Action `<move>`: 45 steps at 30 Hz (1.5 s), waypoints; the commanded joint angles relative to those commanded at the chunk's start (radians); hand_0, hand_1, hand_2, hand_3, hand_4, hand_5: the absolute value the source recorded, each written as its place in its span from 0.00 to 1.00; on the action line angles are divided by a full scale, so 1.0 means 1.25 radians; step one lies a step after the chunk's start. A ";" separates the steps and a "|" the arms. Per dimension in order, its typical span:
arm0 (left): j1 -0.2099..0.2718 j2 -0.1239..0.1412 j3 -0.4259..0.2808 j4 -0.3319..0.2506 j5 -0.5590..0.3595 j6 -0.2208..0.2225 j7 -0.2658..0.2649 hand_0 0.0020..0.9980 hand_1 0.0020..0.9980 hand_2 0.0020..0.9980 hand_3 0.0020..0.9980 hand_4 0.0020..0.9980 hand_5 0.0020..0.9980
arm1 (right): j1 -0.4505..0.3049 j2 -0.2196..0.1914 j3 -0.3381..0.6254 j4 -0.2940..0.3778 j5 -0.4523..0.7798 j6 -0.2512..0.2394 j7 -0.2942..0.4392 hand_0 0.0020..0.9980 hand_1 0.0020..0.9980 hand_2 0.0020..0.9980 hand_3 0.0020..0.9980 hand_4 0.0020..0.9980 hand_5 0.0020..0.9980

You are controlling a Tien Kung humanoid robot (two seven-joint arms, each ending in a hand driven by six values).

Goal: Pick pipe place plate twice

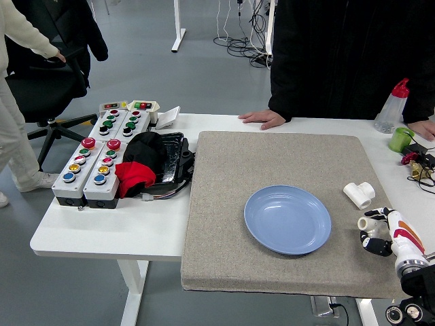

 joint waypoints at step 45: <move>0.000 0.005 0.025 -0.002 -0.036 0.012 -0.004 0.69 0.69 0.73 0.66 0.53 1.00 | 0.194 0.102 -0.094 -0.036 0.090 0.075 0.115 1.00 0.96 1.00 1.00 0.89 0.41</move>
